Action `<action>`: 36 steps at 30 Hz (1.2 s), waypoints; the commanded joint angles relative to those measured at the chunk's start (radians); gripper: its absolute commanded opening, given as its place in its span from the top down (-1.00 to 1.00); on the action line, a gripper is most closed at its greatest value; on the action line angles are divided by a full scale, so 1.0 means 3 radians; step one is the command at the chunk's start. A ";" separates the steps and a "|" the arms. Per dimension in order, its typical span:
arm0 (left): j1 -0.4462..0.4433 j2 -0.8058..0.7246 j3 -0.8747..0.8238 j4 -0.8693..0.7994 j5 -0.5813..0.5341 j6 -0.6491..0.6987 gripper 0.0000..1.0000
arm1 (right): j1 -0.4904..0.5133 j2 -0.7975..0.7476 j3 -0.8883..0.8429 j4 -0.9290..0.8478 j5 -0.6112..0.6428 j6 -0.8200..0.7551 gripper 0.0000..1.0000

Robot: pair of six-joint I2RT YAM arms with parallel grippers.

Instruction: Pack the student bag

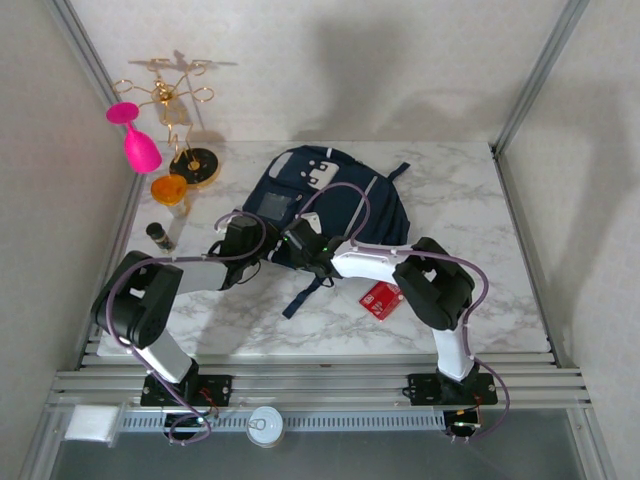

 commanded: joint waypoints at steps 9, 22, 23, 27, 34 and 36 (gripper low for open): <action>0.0245 0.0580 0.0594 -0.0345 -0.0137 0.0238 -0.07 | -0.0088 -0.0598 -0.0358 -0.1109 0.0169 0.0636 1.00; 0.0054 -0.0001 0.0320 0.0032 0.0564 -0.0117 -0.13 | 0.0005 -0.0959 -0.0363 -0.0919 -0.0182 0.0309 1.00; -0.0059 -0.0096 0.0252 0.0037 0.0553 -0.0204 -0.15 | -0.0003 -0.0957 -0.0358 -0.0902 -0.0206 0.0289 1.00; -0.0453 -0.0240 0.0144 0.0060 0.0625 -0.0586 -0.12 | -0.0007 -0.0998 -0.0388 -0.0808 -0.0248 0.0201 1.00; -0.0808 0.0047 0.0245 0.0432 0.0416 -0.1175 0.05 | -0.0012 -0.1044 -0.0503 -0.0635 -0.0282 0.0115 1.00; -0.0829 0.0096 0.0292 0.0421 0.0261 -0.1237 0.17 | -0.0010 -0.1070 -0.0538 -0.0582 -0.0282 0.0071 1.00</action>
